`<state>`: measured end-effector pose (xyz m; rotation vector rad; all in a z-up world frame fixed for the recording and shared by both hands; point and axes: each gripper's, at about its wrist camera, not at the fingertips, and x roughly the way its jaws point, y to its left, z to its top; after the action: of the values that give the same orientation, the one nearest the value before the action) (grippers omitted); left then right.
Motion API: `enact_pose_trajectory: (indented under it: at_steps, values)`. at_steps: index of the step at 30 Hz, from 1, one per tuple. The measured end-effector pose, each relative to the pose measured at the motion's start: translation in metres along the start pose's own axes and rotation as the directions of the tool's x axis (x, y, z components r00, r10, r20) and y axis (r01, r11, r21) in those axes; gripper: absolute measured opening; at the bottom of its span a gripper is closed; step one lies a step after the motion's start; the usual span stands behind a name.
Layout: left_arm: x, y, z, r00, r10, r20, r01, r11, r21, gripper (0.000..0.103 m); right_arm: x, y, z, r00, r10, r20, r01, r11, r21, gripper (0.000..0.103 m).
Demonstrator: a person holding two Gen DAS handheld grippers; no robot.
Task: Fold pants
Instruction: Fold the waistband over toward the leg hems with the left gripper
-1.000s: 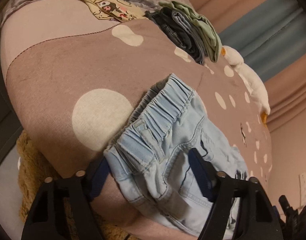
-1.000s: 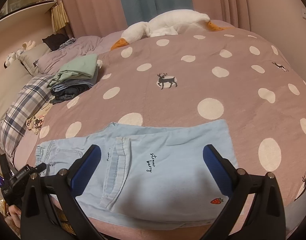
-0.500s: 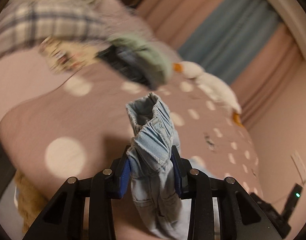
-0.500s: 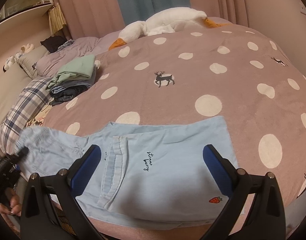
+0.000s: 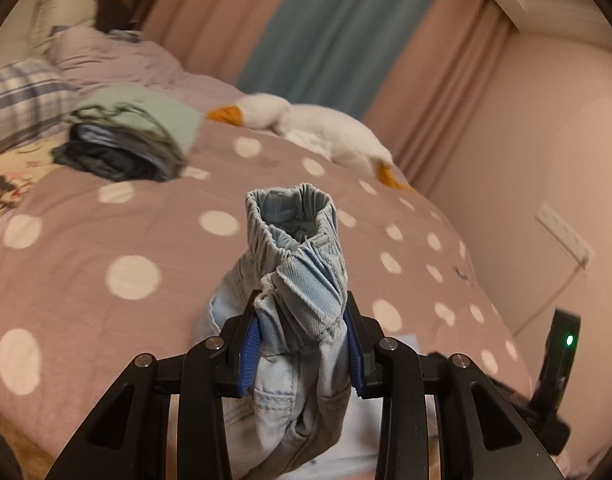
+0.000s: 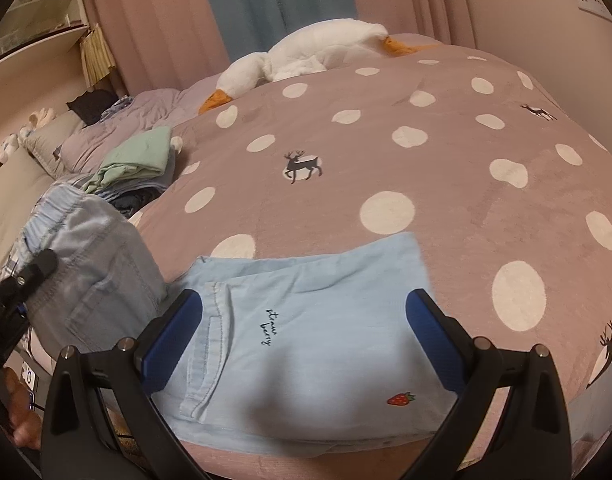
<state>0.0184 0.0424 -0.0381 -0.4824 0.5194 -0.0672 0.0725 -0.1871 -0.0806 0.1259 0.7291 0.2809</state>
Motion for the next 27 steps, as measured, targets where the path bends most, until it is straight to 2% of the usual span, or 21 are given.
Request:
enact_pose_trajectory:
  at_steps: [4, 9, 11, 14, 16, 18, 20, 22, 23, 24, 27]
  values:
    - [0.029, -0.022, -0.012, 0.995, -0.040, -0.095, 0.047, 0.997, 0.065, 0.035, -0.004, -0.011, 0.002, 1.000, -0.019, 0.008, 0.018, 0.999, 0.028, 0.102]
    - [0.077, -0.043, -0.047, 0.969, -0.056, -0.241, 0.086, 0.990, 0.112, 0.035, -0.005, -0.027, 0.001, 0.999, -0.035, 0.001, 0.035, 0.997, 0.068, 0.102]
    - [0.092, -0.042, -0.059, 0.955, -0.071, -0.287, 0.097, 0.992, 0.075, 0.036, -0.005, -0.032, 0.001, 0.999, -0.040, -0.004, 0.041, 0.996, 0.084, 0.102]
    - [0.113, -0.036, -0.074, 0.923, -0.105, -0.371, 0.115, 0.993, 0.006, 0.039, -0.005, -0.039, 0.001, 1.000, -0.021, -0.010, 0.022, 0.994, 0.108, 0.102]
    - [0.113, -0.038, -0.080, 0.927, -0.103, -0.361, 0.120, 0.992, 0.025, 0.040, -0.004, -0.043, 0.000, 1.000, -0.004, -0.015, 0.006, 0.993, 0.119, 0.102]
    - [0.107, -0.042, -0.081, 0.928, -0.113, -0.356, 0.133, 0.990, 0.034, 0.045, -0.002, -0.044, 0.000, 1.000, 0.003, -0.021, 0.000, 0.991, 0.133, 0.102]
    - [0.100, -0.042, -0.078, 0.901, -0.187, -0.392, 0.196, 0.981, -0.019, 0.063, -0.001, -0.046, 0.000, 1.000, 0.017, -0.024, -0.014, 0.990, 0.143, 0.102]
    - [0.088, -0.040, -0.072, 0.870, -0.281, -0.406, 0.269, 0.959, -0.087, 0.072, -0.001, -0.047, 0.001, 0.999, 0.040, -0.020, -0.037, 0.988, 0.151, 0.102]
    - [0.078, -0.040, -0.070, 0.865, -0.310, -0.395, 0.292, 0.951, -0.104, 0.072, -0.002, -0.046, 0.001, 0.999, 0.052, -0.015, -0.049, 0.987, 0.155, 0.102]
    - [0.070, -0.039, -0.068, 0.869, -0.314, -0.381, 0.298, 0.949, -0.103, 0.072, -0.003, -0.046, 0.001, 0.998, 0.063, -0.008, -0.061, 0.986, 0.158, 0.102]
    - [0.046, -0.029, -0.061, 0.911, -0.248, -0.330, 0.239, 0.969, -0.070, 0.072, 0.002, -0.045, 0.000, 0.995, 0.094, -0.020, -0.090, 0.983, 0.158, 0.102]
